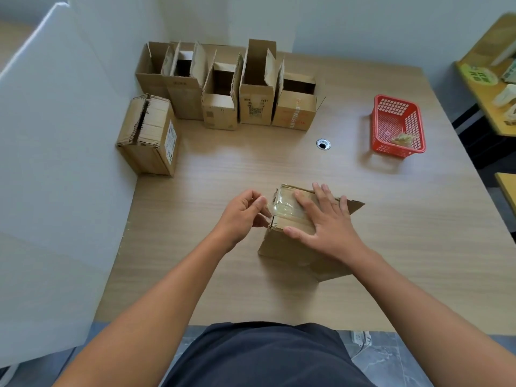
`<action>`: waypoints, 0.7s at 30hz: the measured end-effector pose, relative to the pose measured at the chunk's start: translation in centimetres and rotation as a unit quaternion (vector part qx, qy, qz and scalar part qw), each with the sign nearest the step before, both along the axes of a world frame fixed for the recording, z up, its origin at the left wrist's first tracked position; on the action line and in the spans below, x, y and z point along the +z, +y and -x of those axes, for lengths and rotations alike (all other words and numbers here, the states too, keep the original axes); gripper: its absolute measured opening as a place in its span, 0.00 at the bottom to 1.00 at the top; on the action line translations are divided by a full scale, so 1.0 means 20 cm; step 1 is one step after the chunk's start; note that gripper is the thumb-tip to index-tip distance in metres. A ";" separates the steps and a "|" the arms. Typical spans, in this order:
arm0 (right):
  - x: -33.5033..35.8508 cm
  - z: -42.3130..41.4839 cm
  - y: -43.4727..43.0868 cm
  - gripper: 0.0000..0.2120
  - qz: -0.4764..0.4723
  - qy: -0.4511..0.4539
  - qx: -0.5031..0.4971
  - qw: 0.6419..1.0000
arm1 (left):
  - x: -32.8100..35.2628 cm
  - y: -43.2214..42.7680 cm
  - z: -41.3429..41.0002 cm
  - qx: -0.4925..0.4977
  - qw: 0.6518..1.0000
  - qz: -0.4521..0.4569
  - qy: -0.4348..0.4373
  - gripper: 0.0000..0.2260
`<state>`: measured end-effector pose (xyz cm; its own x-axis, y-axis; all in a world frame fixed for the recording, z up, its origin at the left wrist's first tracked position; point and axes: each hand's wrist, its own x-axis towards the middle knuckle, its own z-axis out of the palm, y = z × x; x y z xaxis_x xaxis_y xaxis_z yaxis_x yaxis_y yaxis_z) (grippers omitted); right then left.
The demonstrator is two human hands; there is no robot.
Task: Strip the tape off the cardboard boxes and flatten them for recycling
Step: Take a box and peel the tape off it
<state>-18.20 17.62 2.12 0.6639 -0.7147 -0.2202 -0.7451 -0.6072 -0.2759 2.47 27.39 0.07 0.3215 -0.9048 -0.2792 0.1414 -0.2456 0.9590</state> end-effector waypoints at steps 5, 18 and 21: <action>0.01 0.00 -0.03 0.48 0.001 -0.007 0.004 1.000 | 0.02 -0.03 0.15 0.079 0.993 0.004 0.090 0.13; -0.02 -0.01 -0.03 0.48 0.005 -0.013 0.001 1.000 | -0.05 0.10 0.16 0.115 0.991 0.061 -0.023 0.13; -0.02 0.00 -0.03 0.48 -0.001 -0.017 0.001 1.000 | -0.01 0.07 0.14 0.080 0.995 0.032 -0.052 0.12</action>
